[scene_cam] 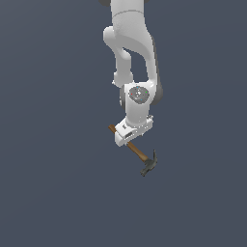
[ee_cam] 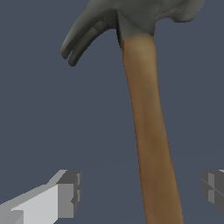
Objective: Pick up the object and move it to a goal position.
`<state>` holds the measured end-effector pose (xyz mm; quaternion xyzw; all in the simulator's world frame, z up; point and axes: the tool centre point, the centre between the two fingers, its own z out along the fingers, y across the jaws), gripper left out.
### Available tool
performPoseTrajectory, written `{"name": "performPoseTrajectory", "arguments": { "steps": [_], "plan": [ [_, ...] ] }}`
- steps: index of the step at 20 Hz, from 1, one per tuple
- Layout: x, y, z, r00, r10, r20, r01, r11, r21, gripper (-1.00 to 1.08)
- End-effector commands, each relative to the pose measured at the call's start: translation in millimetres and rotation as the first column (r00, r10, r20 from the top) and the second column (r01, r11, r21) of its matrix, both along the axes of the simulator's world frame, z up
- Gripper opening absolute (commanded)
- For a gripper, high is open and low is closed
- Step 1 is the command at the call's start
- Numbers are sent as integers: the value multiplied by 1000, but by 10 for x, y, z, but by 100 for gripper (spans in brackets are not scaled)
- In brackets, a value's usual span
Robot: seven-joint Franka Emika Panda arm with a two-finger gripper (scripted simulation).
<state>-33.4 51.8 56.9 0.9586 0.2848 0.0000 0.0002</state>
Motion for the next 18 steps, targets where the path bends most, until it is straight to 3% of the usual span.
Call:
{"name": "performPoseTrajectory", "arguments": {
  "steps": [1, 11, 12, 18],
  "plan": [
    [-8, 1, -107, 1000, 1, -1, -1, 1000, 0, 100],
    [-5, 3, -403, 1000, 4, 0, -4, 1000, 0, 100],
    [-5, 3, -403, 1000, 4, 0, -4, 1000, 0, -100],
    [-5, 3, -403, 1000, 4, 0, -4, 1000, 0, -100]
  ]
}}
